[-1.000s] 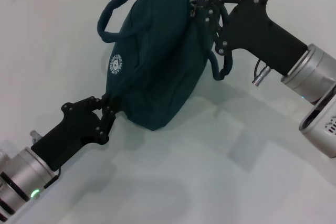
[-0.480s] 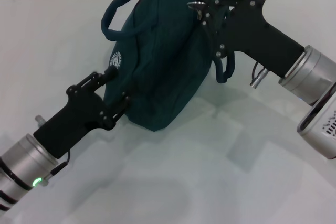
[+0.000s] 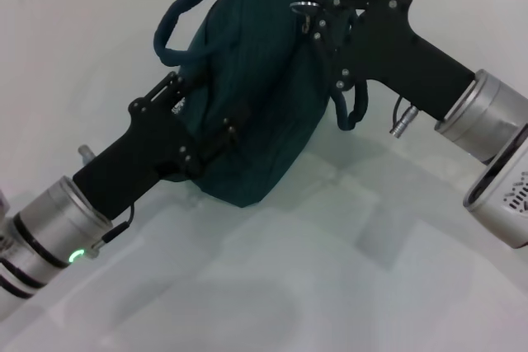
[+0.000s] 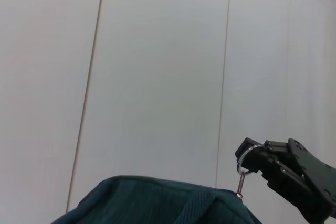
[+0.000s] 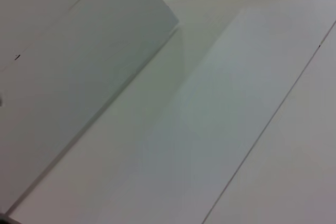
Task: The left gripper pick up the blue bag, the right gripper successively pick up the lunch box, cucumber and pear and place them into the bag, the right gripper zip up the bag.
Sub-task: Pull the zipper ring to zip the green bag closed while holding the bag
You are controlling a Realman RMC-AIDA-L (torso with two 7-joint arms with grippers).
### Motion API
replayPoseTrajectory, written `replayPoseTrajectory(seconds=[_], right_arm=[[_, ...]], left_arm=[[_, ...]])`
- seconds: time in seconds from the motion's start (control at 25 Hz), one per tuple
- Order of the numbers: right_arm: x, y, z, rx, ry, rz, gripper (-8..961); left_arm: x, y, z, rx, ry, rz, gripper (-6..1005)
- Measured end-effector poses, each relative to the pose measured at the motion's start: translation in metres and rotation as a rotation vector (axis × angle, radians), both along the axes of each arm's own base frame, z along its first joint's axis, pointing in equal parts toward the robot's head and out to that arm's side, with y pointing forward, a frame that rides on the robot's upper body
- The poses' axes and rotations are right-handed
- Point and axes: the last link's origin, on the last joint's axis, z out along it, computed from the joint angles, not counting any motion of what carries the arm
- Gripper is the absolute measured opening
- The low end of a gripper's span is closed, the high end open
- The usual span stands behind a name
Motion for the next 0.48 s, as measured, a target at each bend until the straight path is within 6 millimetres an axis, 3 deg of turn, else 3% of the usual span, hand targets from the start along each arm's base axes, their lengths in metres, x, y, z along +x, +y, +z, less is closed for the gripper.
replayPoseTrajectory(seconds=[0.16,0.48], right_arm=[[-0.0013,0.0001,-0.0008,-0.002,-0.005,0.009,35],[-0.0005,-0.0017,-0.0001,0.0,-0.002,0.019,36]], left_arm=[[0.0065,0.0065,-0.0008,-0.005,0.001,-0.022,729],[0.0106,0.0111,-0.0019,-0.008,0.008,-0.036,692]])
